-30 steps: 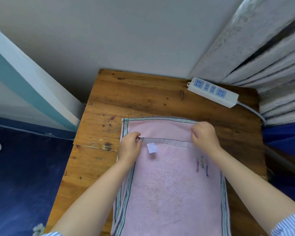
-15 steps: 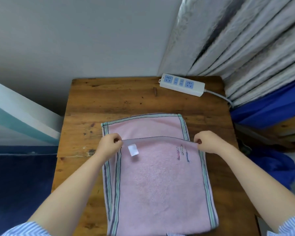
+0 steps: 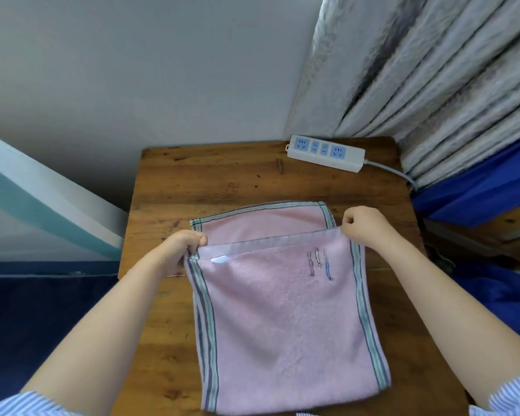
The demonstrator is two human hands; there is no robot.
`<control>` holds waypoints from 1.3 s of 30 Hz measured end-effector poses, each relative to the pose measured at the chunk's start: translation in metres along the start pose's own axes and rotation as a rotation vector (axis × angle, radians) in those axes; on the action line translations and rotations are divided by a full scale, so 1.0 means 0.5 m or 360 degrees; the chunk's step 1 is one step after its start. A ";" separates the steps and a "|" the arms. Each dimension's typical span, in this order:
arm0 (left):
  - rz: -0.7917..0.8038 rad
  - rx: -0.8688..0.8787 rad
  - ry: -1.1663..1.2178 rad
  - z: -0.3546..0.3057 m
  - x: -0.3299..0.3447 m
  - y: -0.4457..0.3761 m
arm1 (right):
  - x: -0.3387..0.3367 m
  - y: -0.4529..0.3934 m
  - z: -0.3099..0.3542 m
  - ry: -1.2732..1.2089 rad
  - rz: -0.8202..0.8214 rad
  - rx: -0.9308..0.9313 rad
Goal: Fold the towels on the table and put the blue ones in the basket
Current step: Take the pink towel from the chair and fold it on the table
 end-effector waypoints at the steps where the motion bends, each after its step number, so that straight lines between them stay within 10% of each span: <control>1: -0.0047 -0.0002 -0.0006 -0.004 -0.019 0.000 | -0.005 -0.006 0.012 -0.0037 0.0004 -0.0060; 8: -0.0756 0.0218 -0.0603 -0.046 -0.124 -0.061 | -0.012 -0.085 0.074 -0.0059 -0.0165 -0.0280; 15: -0.0883 0.0195 -0.1675 -0.036 -0.077 -0.124 | 0.069 -0.166 0.049 0.0133 -0.0056 -0.0252; 39: -0.0424 0.0446 -0.1957 -0.002 -0.057 -0.104 | -0.002 -0.112 0.049 -0.0174 0.0209 -0.0447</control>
Point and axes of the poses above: each hand's wrist, its own y-axis away from the middle knuckle, its own x-axis out of the palm, z = x × y, the point moved 8 cm from there along -y, towards the middle knuckle, and after that the axes turned 4 degrees about -z, right-handed, at the moved point
